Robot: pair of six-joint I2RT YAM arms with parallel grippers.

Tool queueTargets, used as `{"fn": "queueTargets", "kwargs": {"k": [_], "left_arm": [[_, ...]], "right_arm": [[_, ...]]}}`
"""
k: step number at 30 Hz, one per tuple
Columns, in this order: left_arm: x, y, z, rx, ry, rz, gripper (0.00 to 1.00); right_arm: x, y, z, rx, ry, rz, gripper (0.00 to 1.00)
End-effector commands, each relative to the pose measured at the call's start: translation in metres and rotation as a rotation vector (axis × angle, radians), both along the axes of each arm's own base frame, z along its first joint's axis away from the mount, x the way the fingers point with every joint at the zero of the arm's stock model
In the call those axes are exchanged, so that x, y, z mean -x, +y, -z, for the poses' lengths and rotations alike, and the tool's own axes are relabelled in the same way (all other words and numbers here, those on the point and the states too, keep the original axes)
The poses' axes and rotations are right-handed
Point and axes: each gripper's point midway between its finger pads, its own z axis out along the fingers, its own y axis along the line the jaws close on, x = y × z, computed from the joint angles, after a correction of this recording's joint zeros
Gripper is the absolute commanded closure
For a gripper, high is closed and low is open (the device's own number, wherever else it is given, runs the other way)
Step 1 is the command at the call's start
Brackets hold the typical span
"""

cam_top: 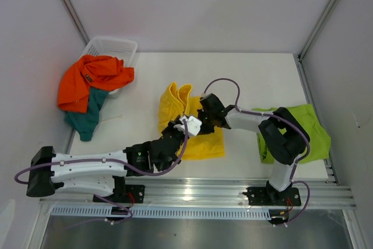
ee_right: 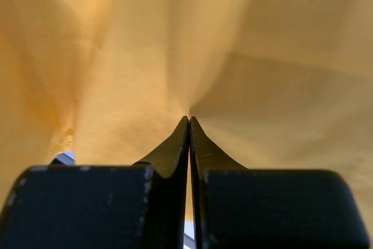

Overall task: Fold and stack the shorts
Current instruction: Fold the shorts

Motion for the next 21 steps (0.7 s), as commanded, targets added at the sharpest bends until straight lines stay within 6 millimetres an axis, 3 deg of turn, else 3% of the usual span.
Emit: {"fn": "queueTargets", "kwargs": {"k": [1,3,9,12,15,21], "left_arm": [[-0.001,-0.005,0.003,-0.013,-0.020,-0.018,1.00],[-0.003,-0.010,0.010,-0.026,-0.015,-0.019,1.00],[-0.005,-0.022,0.025,-0.064,-0.005,-0.011,1.00],[-0.007,-0.028,0.027,-0.088,-0.006,-0.016,1.00],[-0.009,-0.037,0.025,-0.104,-0.006,-0.016,1.00],[-0.014,-0.057,0.029,-0.125,0.012,-0.048,1.00]], "right_arm": [[-0.015,-0.008,-0.051,-0.087,-0.069,0.075,0.98],[-0.019,-0.013,-0.073,-0.124,-0.099,0.098,0.97],[-0.027,-0.034,-0.104,-0.191,-0.137,0.157,0.96],[-0.032,-0.055,-0.102,-0.143,-0.153,0.189,0.96],[-0.037,-0.084,-0.087,-0.079,-0.136,0.239,0.96],[-0.032,-0.131,-0.068,-0.034,-0.121,0.297,0.96]]}}
